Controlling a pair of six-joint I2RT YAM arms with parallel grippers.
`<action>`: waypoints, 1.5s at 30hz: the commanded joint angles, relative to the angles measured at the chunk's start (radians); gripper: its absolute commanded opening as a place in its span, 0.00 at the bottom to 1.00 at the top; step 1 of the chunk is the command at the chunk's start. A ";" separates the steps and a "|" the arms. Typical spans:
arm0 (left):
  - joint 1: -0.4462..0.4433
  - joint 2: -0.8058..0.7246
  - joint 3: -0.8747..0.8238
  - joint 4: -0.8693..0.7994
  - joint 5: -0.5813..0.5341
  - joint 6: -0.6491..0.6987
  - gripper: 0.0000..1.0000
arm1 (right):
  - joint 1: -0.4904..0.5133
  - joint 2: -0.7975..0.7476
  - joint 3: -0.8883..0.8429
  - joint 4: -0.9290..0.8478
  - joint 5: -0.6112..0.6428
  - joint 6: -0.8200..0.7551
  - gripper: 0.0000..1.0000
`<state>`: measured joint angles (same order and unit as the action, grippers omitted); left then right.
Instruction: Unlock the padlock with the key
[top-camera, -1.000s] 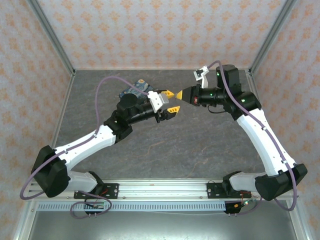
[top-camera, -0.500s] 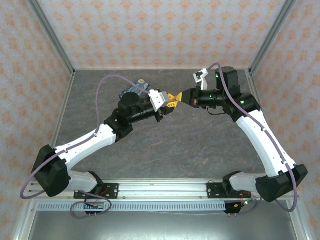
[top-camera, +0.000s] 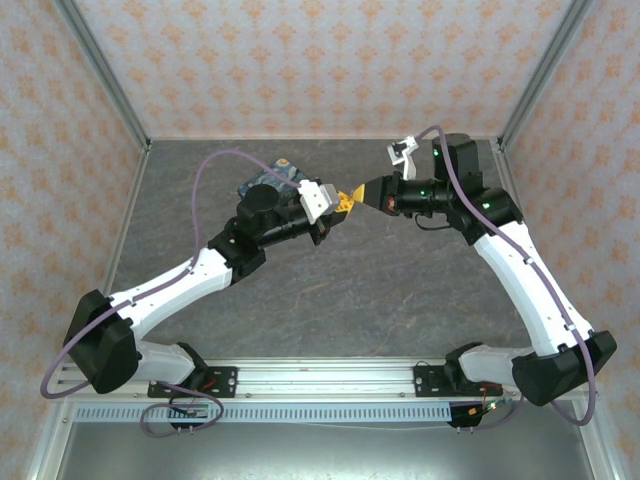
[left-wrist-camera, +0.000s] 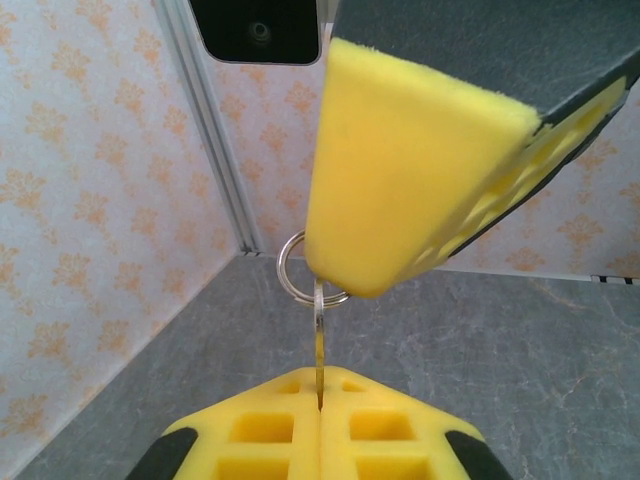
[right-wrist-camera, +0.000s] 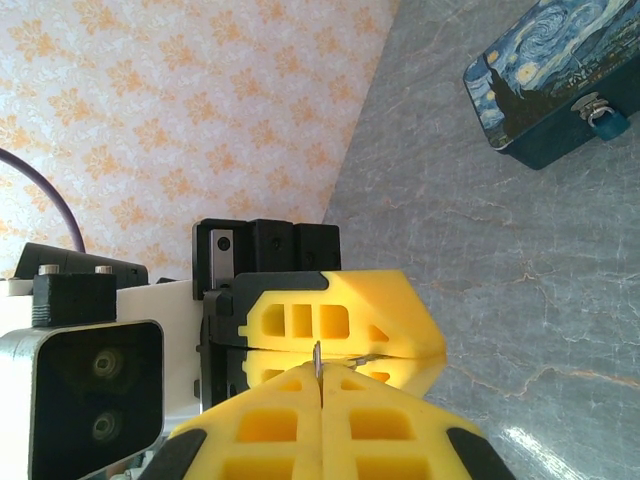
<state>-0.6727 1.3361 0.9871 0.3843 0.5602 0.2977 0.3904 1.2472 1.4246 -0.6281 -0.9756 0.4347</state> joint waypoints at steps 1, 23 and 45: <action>-0.005 -0.003 0.024 -0.010 -0.019 0.023 0.02 | 0.005 -0.012 -0.014 0.018 0.008 -0.002 0.00; -0.005 -0.176 0.115 -0.819 -0.046 0.229 0.00 | 0.005 -0.277 -0.282 0.081 0.036 -1.002 0.59; -0.017 -0.063 0.284 -1.130 -0.171 0.266 0.00 | 0.228 -0.070 -0.336 0.263 0.071 -1.206 0.46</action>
<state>-0.6750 1.2640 1.2278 -0.7063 0.4084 0.5400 0.6113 1.1599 1.0916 -0.4461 -0.8875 -0.7460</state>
